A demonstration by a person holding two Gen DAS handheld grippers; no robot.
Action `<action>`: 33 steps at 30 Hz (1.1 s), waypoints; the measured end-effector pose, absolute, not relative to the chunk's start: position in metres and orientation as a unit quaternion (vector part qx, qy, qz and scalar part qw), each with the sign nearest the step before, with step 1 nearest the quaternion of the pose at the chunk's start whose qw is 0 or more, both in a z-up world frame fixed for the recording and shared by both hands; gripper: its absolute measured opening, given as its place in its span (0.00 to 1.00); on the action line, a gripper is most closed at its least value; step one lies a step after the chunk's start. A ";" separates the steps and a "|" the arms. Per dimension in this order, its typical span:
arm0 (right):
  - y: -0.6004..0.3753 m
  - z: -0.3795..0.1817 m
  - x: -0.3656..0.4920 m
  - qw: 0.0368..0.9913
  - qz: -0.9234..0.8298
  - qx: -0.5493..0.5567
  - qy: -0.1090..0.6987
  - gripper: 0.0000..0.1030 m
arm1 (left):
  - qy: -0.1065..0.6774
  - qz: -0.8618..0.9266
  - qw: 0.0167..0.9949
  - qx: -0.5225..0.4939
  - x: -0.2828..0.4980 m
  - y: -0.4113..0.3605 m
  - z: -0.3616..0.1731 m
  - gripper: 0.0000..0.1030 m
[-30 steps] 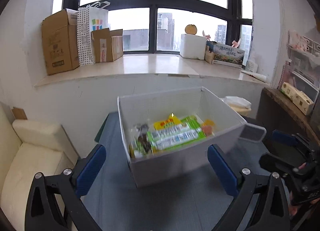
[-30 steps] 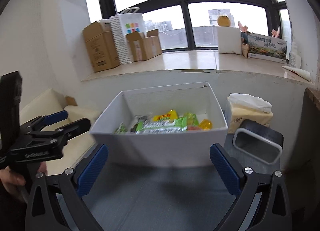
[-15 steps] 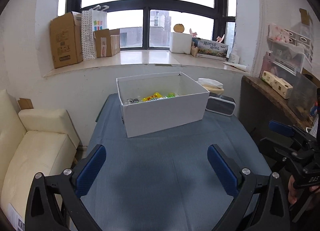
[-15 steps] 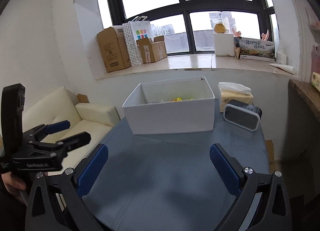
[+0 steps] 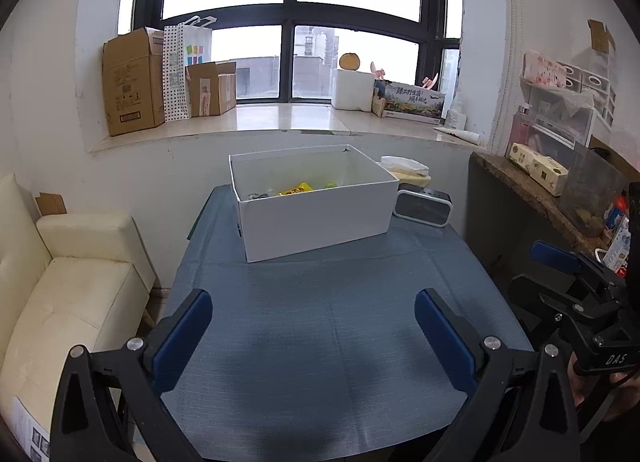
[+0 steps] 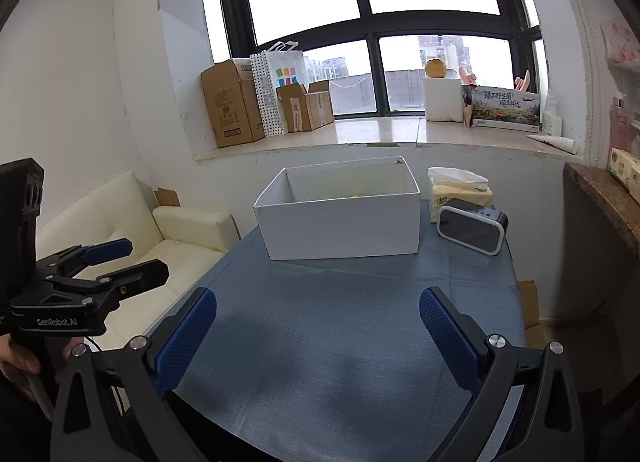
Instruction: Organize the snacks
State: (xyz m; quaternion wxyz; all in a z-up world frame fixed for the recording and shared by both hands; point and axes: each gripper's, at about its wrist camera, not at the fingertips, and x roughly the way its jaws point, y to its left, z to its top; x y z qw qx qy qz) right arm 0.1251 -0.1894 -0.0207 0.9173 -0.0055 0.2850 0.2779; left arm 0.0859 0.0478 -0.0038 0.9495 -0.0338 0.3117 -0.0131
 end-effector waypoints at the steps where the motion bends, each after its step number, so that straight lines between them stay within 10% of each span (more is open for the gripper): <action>1: -0.189 -0.020 0.125 0.917 0.279 -0.006 0.285 1.00 | 0.312 -0.013 0.949 -0.032 0.086 0.047 -0.004 1.00; 33: -0.188 -0.017 0.119 0.916 0.283 -0.016 0.283 1.00 | 0.319 -0.021 0.947 -0.029 0.089 0.042 -0.006 1.00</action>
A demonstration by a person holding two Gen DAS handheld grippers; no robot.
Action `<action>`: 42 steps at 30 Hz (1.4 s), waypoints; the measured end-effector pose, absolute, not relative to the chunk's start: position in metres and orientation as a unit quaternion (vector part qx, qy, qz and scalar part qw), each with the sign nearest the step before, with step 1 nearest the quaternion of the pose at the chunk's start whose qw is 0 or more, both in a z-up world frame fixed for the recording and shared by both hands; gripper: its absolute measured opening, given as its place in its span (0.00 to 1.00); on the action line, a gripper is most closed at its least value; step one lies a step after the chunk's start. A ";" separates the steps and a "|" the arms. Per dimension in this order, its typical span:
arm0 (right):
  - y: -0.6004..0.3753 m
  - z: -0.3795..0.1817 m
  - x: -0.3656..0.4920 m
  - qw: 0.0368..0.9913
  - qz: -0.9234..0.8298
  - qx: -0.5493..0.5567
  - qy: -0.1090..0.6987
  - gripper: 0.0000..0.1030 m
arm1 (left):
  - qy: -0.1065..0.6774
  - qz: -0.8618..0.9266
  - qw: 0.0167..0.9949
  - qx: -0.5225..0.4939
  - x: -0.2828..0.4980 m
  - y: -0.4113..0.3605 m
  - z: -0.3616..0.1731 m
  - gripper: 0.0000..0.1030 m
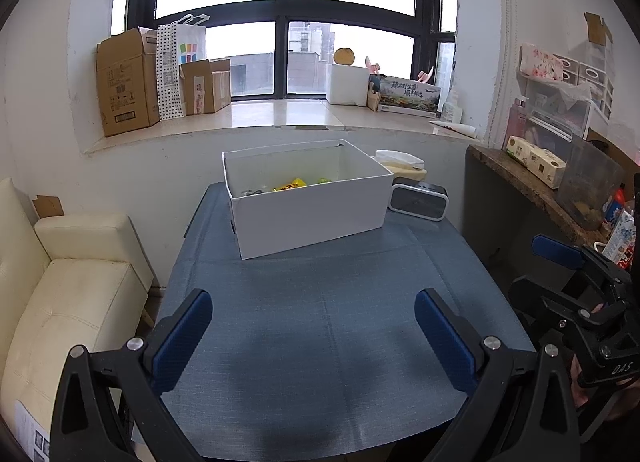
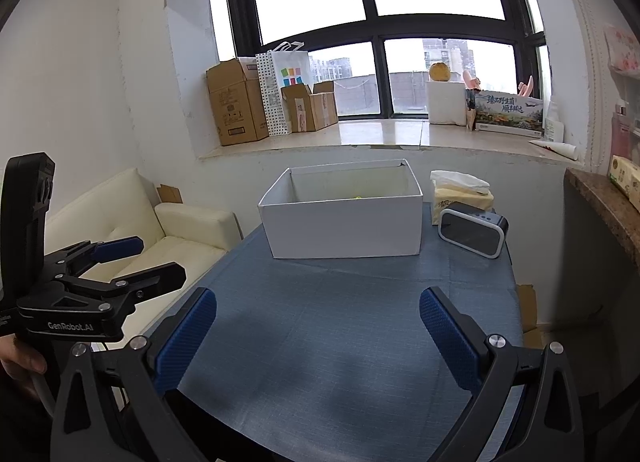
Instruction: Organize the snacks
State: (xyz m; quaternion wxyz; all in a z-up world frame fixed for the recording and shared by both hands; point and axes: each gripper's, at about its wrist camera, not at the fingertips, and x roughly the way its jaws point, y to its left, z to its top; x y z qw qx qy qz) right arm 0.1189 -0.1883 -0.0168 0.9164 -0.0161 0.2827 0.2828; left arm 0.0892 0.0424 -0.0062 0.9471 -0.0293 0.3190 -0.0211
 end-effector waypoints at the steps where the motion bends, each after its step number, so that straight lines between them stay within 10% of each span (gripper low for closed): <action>1: -0.188 -0.017 0.119 0.916 0.283 -0.016 0.282 1.00 | 0.319 -0.023 0.947 -0.031 0.089 0.042 -0.006 1.00; 42: -0.187 -0.018 0.115 0.914 0.289 -0.018 0.283 1.00 | 0.325 -0.026 0.945 -0.028 0.089 0.041 -0.008 1.00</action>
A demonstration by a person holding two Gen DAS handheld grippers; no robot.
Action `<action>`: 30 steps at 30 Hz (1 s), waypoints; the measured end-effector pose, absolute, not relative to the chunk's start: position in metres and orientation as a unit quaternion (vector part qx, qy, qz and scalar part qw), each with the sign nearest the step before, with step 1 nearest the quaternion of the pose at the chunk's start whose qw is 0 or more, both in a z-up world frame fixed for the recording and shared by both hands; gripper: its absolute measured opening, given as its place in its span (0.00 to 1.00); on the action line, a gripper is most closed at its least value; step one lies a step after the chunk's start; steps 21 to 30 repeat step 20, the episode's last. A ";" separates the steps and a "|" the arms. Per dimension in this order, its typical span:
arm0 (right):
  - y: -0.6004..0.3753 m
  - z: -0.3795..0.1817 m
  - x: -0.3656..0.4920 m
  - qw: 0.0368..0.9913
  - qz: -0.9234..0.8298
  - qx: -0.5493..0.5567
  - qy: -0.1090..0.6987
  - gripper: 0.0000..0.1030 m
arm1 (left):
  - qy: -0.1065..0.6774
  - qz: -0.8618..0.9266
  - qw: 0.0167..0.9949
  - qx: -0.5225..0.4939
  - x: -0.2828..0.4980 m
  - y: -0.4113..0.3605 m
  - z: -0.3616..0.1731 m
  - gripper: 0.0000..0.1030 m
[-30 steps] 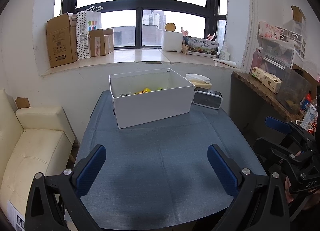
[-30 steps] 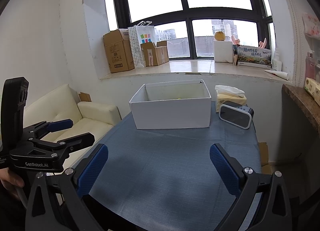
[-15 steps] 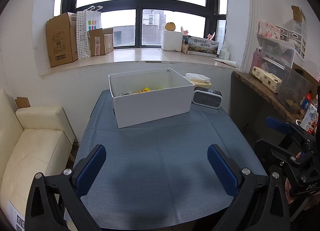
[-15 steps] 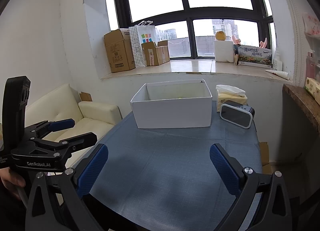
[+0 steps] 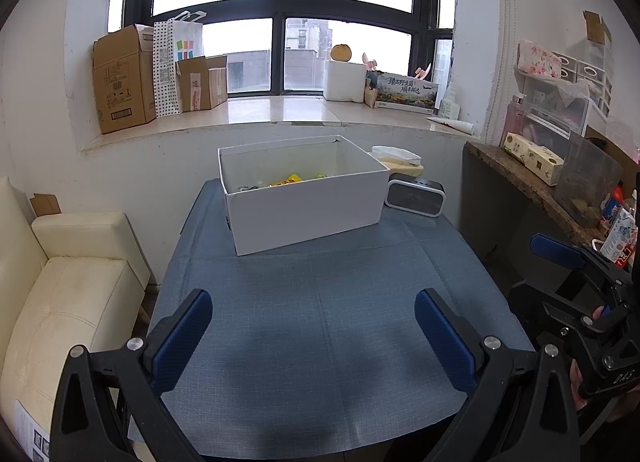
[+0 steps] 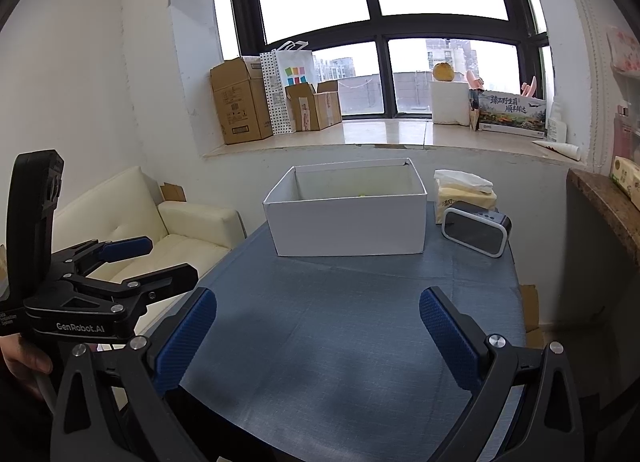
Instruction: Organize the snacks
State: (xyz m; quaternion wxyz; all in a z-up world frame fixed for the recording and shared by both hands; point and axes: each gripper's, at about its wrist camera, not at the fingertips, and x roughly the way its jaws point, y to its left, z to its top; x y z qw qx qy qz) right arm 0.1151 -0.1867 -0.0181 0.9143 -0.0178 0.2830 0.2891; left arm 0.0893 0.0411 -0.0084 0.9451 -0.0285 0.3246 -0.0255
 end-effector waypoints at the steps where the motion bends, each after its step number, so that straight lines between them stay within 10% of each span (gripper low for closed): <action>1: -0.187 -0.018 0.115 0.914 0.289 -0.018 0.283 1.00 | 0.325 -0.026 0.945 -0.028 0.089 0.041 -0.008 1.00; 30: -0.189 -0.018 0.115 0.914 0.290 -0.017 0.284 1.00 | 0.323 -0.030 0.945 -0.031 0.089 0.043 -0.009 1.00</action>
